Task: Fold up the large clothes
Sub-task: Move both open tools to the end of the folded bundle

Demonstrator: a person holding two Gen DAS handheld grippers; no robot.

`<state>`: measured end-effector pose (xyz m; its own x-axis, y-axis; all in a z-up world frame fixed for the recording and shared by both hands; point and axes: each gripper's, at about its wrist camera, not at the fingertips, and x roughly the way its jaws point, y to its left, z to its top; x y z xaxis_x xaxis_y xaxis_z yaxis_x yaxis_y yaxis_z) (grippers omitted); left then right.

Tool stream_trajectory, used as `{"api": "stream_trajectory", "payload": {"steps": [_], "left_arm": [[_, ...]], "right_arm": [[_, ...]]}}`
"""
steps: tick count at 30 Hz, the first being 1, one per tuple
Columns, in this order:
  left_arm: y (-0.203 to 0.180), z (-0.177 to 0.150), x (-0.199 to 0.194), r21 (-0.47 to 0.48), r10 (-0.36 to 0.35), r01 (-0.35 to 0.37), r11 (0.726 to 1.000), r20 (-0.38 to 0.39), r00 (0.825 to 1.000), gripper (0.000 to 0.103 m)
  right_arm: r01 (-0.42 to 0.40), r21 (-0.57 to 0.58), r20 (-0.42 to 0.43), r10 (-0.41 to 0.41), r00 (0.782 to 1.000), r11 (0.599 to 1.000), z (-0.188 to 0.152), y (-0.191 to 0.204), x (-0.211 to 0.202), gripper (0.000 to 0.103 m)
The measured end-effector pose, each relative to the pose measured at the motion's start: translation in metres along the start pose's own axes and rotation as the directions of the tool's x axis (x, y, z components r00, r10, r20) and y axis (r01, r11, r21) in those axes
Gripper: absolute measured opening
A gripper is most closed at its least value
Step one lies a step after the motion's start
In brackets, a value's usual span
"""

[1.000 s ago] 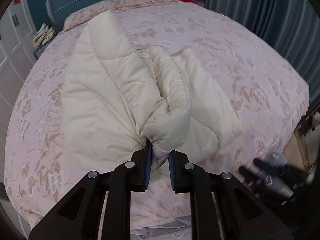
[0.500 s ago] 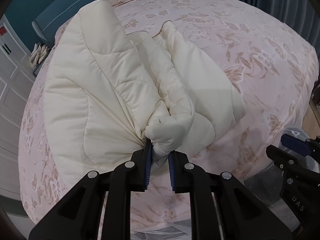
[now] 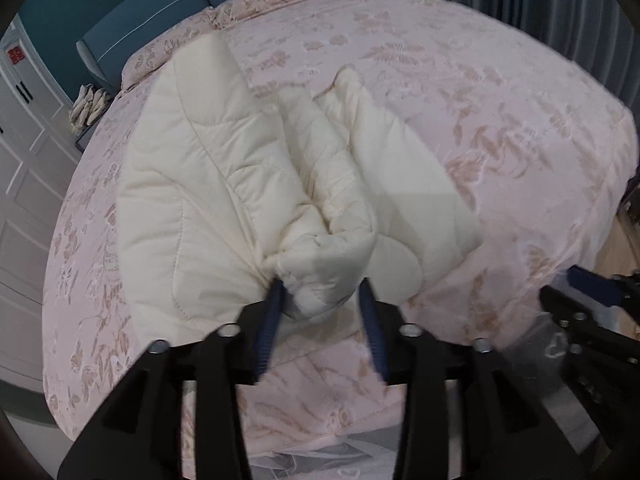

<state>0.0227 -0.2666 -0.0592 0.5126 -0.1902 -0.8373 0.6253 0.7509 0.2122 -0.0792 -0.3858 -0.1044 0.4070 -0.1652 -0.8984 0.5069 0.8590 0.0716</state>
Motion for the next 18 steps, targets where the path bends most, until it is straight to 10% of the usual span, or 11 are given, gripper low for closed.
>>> {"api": "stream_trajectory", "payload": {"steps": [8,18], "left_arm": [[0.081,-0.011,-0.064,-0.206,0.031,-0.013,0.978,0.081,0.996,0.065],[0.173,-0.041,-0.040,-0.374,0.182,-0.187,0.908,-0.049,0.982,0.065]], "right_arm": [[-0.038,-0.127,0.109,0.052,0.993,0.991,0.026,0.045,-0.045,0.058],[-0.109,-0.323,0.144,0.163,0.976,0.940,0.072,0.153,-0.053,0.061]]}}
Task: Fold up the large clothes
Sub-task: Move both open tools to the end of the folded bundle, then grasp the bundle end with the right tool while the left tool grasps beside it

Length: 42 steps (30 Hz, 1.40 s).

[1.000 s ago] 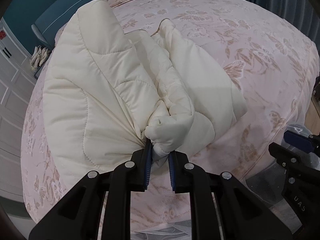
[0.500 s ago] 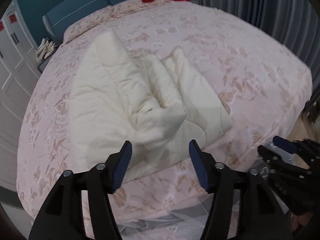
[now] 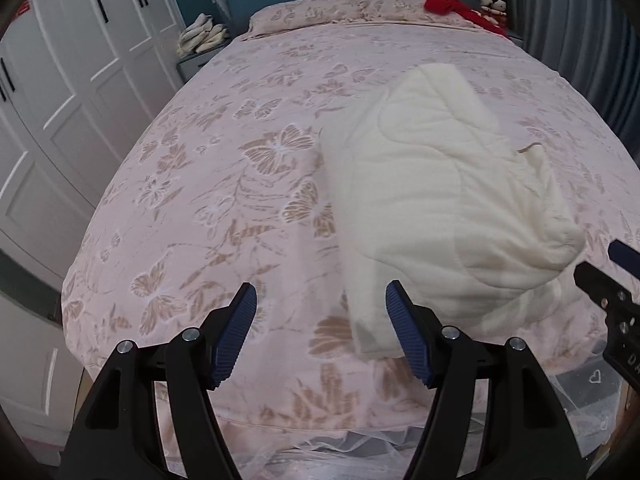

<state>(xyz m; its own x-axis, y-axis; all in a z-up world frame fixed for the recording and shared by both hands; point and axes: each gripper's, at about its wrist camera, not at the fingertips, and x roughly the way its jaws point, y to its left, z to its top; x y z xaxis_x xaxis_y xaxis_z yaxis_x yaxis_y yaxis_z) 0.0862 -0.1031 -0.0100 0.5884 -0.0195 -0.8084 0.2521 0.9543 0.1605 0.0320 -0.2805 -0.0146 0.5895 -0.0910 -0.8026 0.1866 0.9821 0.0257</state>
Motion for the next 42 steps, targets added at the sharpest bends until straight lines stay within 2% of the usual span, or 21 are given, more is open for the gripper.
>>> {"api": "stream_trajectory", "payload": {"steps": [3,5,6,7,9,11,17,20,23,28,35,42], "left_arm": [[0.003,0.004,0.003,-0.008,-0.008,0.008,1.000,-0.003,1.000,0.065],[0.001,0.006,0.002,-0.005,-0.017,0.017,1.000,0.003,1.000,0.065],[-0.001,0.008,0.001,-0.003,-0.022,0.022,1.000,0.007,1.000,0.065],[-0.002,0.009,0.001,0.000,-0.029,0.029,1.000,0.010,1.000,0.065],[-0.009,0.014,-0.002,0.010,-0.050,0.050,0.999,0.019,0.999,0.065],[-0.020,0.018,-0.005,0.034,-0.072,0.071,0.997,0.027,0.997,0.065],[-0.071,0.021,-0.007,0.119,-0.158,0.155,0.981,0.016,0.987,0.065],[-0.095,0.016,-0.002,0.161,-0.176,0.174,0.971,-0.003,0.984,0.065],[-0.118,0.010,0.011,0.182,-0.187,0.194,0.964,-0.056,0.981,0.065],[-0.133,0.001,0.029,0.199,-0.153,0.169,0.965,-0.095,0.984,0.064],[-0.145,-0.011,0.047,0.234,-0.103,0.124,0.964,-0.099,0.990,0.066],[-0.152,-0.014,0.054,0.251,-0.085,0.108,0.962,-0.103,0.991,0.066]], "right_arm": [[-0.027,0.004,-0.049,0.027,0.998,1.000,0.016,0.005,0.023,0.059],[-0.031,0.008,-0.090,0.032,0.995,0.999,0.017,0.006,0.038,0.038],[-0.040,0.009,-0.107,0.041,0.993,0.999,0.017,0.004,0.045,0.022],[-0.060,0.017,-0.119,0.062,0.991,0.998,0.015,0.001,0.047,0.017],[-0.084,0.055,-0.114,0.090,0.989,0.995,0.008,-0.012,0.041,0.014],[-0.077,0.087,-0.103,0.086,0.991,0.993,0.000,-0.027,0.030,0.012],[0.047,0.189,-0.127,-0.023,0.992,0.981,-0.039,-0.085,0.009,0.012],[0.076,0.224,-0.163,-0.040,0.986,0.972,-0.053,-0.105,0.016,0.012],[0.093,0.214,-0.196,-0.051,0.979,0.972,-0.059,-0.106,0.035,0.012],[0.158,0.135,-0.249,-0.121,0.961,0.978,-0.063,-0.093,0.066,0.012],[0.146,0.139,-0.292,-0.100,0.951,0.980,-0.066,-0.096,0.087,0.013],[0.143,0.124,-0.320,-0.097,0.942,0.982,-0.069,-0.096,0.097,0.014]]}}
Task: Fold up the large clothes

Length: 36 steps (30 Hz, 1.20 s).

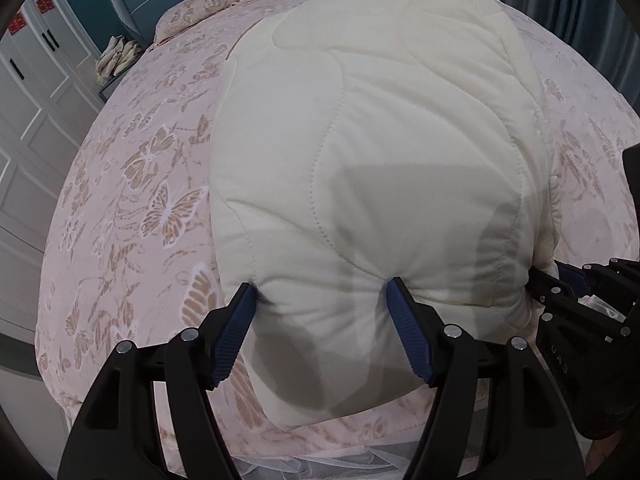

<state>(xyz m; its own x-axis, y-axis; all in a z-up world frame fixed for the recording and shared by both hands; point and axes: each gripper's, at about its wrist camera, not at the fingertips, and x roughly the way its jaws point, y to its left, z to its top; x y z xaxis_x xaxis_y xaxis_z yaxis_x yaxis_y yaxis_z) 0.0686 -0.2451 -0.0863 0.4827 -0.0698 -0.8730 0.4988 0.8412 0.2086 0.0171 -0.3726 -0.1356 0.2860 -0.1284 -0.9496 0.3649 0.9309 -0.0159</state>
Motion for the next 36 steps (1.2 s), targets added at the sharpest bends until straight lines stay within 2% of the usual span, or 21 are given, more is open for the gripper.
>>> {"api": "stream_trajectory", "payload": {"steps": [9,16,17,19,21,23,24,25,28,31,32,36], "left_arm": [[-0.005,-0.002,0.007,0.013,0.014,-0.015,1.000,0.006,1.000,0.067],[-0.008,-0.001,0.010,0.016,0.033,-0.033,0.999,0.018,0.999,0.071],[-0.006,0.000,0.010,0.009,0.027,-0.027,1.000,0.016,0.999,0.072],[0.001,0.002,0.008,-0.020,0.000,0.000,1.000,0.002,1.000,0.081],[0.017,0.005,0.003,-0.086,-0.062,0.060,0.995,-0.024,0.998,0.085],[0.038,0.006,-0.004,-0.169,-0.128,0.120,0.978,-0.035,0.991,0.084],[0.046,0.007,-0.007,-0.197,-0.141,0.133,0.971,-0.027,0.990,0.084],[0.057,0.007,-0.011,-0.228,-0.160,0.152,0.962,-0.015,0.987,0.084],[0.094,0.012,-0.018,-0.311,-0.221,0.218,0.925,0.026,0.975,0.092],[0.114,0.020,-0.007,-0.342,-0.221,0.215,0.915,0.021,0.975,0.093],[0.118,0.022,0.000,-0.348,-0.228,0.216,0.912,0.006,0.974,0.093],[0.122,0.028,0.027,-0.388,-0.296,0.257,0.885,-0.044,0.954,0.094]], "right_arm": [[0.019,-0.002,0.004,-0.019,1.000,1.000,-0.004,0.007,0.007,0.016],[-0.017,0.015,-0.003,0.017,1.000,1.000,-0.004,0.003,0.008,0.016],[-0.030,0.020,-0.004,0.030,1.000,0.999,-0.003,0.000,0.008,0.016],[-0.066,0.043,-0.007,0.066,0.998,0.997,-0.003,-0.007,0.005,0.017],[-0.098,0.068,-0.009,0.099,0.995,0.993,-0.003,-0.015,0.001,0.017],[-0.126,0.094,-0.005,0.127,0.992,0.988,-0.004,-0.022,-0.007,0.021],[-0.134,0.110,0.005,0.134,0.991,0.985,-0.005,-0.026,-0.015,0.030],[-0.130,0.120,0.014,0.129,0.992,0.984,-0.006,-0.029,-0.022,0.048],[-0.074,0.122,0.105,0.062,0.993,0.990,-0.007,-0.034,-0.060,0.071],[-0.081,0.128,0.161,0.060,0.985,0.988,0.005,-0.035,-0.081,0.083],[-0.089,0.128,0.168,0.067,0.983,0.988,0.012,-0.034,-0.082,0.084],[-0.081,0.111,0.091,0.071,0.993,0.991,0.031,-0.022,-0.055,0.084]]}}
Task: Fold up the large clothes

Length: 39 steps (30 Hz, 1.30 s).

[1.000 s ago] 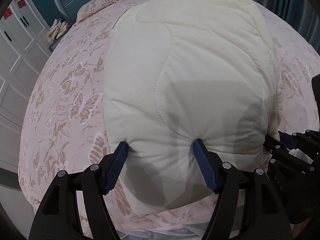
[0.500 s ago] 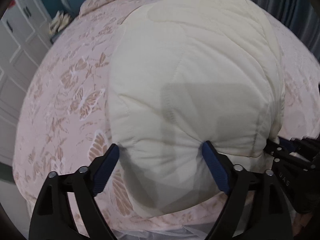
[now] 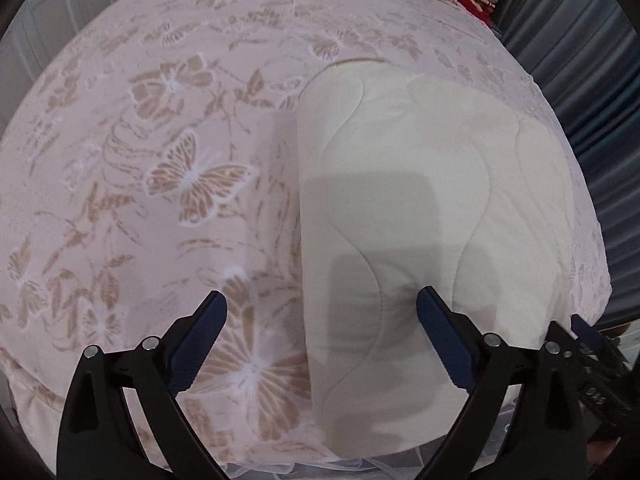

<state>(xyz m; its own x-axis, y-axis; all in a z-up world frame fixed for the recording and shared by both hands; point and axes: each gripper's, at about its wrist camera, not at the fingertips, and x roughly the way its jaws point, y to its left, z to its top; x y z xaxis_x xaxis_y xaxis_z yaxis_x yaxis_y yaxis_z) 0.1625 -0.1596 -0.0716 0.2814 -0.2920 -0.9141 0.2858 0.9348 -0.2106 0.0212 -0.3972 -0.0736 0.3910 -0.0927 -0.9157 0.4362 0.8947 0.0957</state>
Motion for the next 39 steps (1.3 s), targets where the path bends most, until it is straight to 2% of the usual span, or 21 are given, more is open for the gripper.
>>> {"api": "stream_trajectory", "payload": {"steps": [2,4,7,9,12,15,17,18,20,21,22,25,26,27,31,36,39], "left_arm": [[-0.001,0.001,0.006,-0.007,-0.023,0.023,1.000,0.003,1.000,0.097],[-0.004,0.002,0.011,-0.002,-0.054,0.054,0.999,0.000,0.999,0.098],[-0.010,0.004,0.024,0.004,-0.111,0.112,0.994,-0.014,0.994,0.098],[-0.013,0.005,0.035,-0.005,-0.134,0.134,0.991,-0.035,0.990,0.098],[-0.017,0.006,0.048,-0.033,-0.163,0.162,0.986,-0.047,0.986,0.098],[-0.022,0.006,0.054,-0.031,-0.148,0.147,0.989,-0.035,0.988,0.098],[-0.027,0.006,0.054,-0.008,-0.139,0.139,0.990,-0.033,0.990,0.098],[-0.030,0.007,0.053,0.003,-0.137,0.137,0.991,-0.037,0.990,0.098],[-0.038,0.006,0.043,0.047,-0.123,0.124,0.991,-0.024,0.992,0.087],[-0.043,0.007,0.039,0.073,-0.113,0.113,0.991,-0.014,0.994,0.080],[-0.049,0.005,0.032,0.111,-0.098,0.098,0.989,0.002,0.995,0.072],[-0.067,0.000,0.006,0.207,-0.062,0.047,0.977,0.067,0.996,0.056],[-0.073,-0.002,-0.006,0.235,-0.058,0.033,0.971,0.098,0.994,0.054],[-0.075,-0.004,-0.015,0.249,-0.060,0.029,0.968,0.117,0.991,0.051],[-0.081,-0.002,-0.057,0.304,-0.060,-0.007,0.953,0.211,0.976,0.048],[-0.076,-0.003,-0.103,0.331,-0.051,-0.054,0.942,0.299,0.953,0.047],[-0.066,-0.009,-0.128,0.328,-0.037,-0.086,0.941,0.351,0.935,0.047]], "right_arm": [[0.001,0.006,-0.022,-0.001,1.000,1.000,-0.001,0.003,0.016,0.087],[-0.011,0.033,-0.031,0.013,0.999,0.999,-0.003,0.001,0.025,0.095],[-0.089,0.129,-0.059,0.097,0.994,0.988,-0.004,-0.017,0.040,0.098],[-0.161,0.193,-0.078,0.178,0.981,0.968,-0.006,-0.029,0.052,0.098],[-0.223,0.240,-0.080,0.248,0.965,0.945,-0.009,-0.036,0.064,0.098],[-0.326,0.320,-0.070,0.365,0.928,0.890,-0.015,-0.044,0.081,0.098],[-0.347,0.328,-0.057,0.385,0.921,0.879,-0.016,-0.047,0.086,0.098],[-0.351,0.315,-0.054,0.386,0.921,0.882,-0.014,-0.047,0.085,0.096],[-0.361,0.290,-0.046,0.390,0.920,0.886,-0.014,-0.043,0.079,0.081],[-0.358,0.259,-0.038,0.379,0.924,0.897,-0.013,-0.040,0.071,0.071],[-0.340,0.229,-0.033,0.357,0.934,0.912,-0.012,-0.035,0.063,0.061],[-0.268,0.150,-0.015,0.273,0.962,0.952,-0.009,-0.020,0.041,0.044],[-0.242,0.124,-0.004,0.244,0.970,0.962,-0.010,-0.014,0.033,0.042],[-0.222,0.098,0.012,0.222,0.975,0.970,-0.010,-0.007,0.023,0.034],[-0.192,0.022,0.072,0.190,0.979,0.981,-0.016,0.021,-0.010,0.031],[-0.198,-0.019,0.152,0.199,0.968,0.980,-0.028,0.045,-0.053,0.030],[-0.183,-0.052,0.197,0.190,0.962,0.982,-0.021,0.059,-0.069,0.030]]}}
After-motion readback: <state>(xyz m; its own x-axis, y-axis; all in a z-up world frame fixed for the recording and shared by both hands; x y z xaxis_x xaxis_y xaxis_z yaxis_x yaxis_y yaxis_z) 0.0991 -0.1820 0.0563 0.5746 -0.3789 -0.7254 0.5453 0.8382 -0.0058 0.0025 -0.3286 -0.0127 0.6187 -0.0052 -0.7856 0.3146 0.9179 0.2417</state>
